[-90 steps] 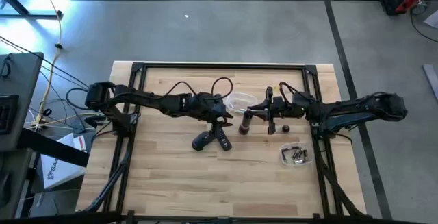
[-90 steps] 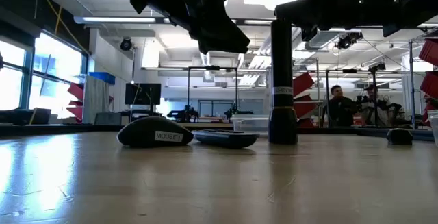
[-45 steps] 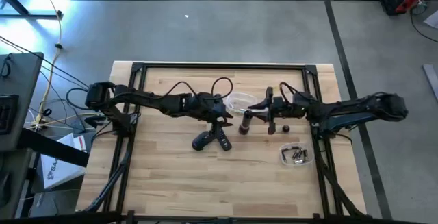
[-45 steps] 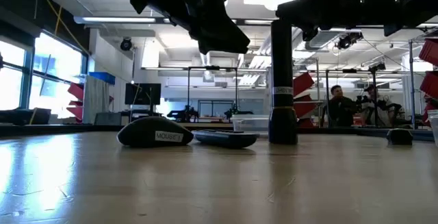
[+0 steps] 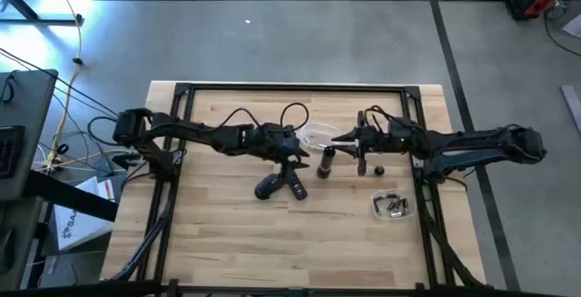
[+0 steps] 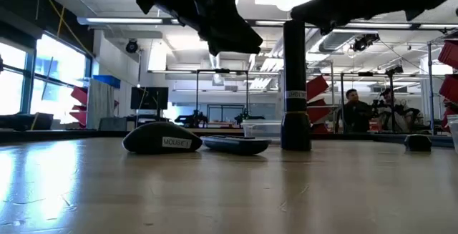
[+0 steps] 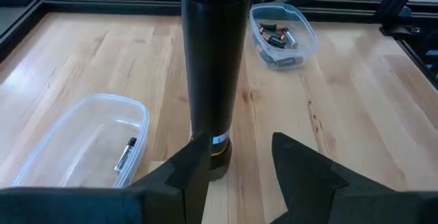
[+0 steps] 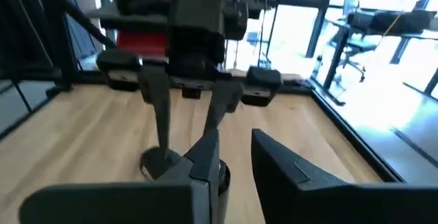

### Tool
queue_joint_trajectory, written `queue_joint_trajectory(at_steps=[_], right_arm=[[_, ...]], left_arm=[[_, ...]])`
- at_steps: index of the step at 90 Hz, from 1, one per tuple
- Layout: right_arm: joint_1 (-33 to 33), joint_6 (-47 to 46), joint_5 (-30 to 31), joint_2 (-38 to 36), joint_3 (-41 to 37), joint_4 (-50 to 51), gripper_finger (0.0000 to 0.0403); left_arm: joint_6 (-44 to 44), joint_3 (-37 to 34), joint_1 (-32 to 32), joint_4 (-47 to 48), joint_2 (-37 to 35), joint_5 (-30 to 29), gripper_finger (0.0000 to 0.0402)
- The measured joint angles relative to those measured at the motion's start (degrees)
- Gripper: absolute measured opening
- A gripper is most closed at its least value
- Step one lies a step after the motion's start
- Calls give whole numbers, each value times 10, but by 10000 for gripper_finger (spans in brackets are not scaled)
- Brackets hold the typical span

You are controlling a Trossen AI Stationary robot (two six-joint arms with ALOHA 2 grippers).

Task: Insert battery
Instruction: Insert the black battery into the flashlight

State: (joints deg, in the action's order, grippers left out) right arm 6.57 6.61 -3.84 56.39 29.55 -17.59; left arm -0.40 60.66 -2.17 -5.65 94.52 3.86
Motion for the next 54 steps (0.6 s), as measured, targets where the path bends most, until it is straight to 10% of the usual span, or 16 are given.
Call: queue_joint_trajectory(at_steps=[54], right_arm=[[0,9,9,25,35,108,0]], left_arm=[[1,0,0,-4,0,0,136]])
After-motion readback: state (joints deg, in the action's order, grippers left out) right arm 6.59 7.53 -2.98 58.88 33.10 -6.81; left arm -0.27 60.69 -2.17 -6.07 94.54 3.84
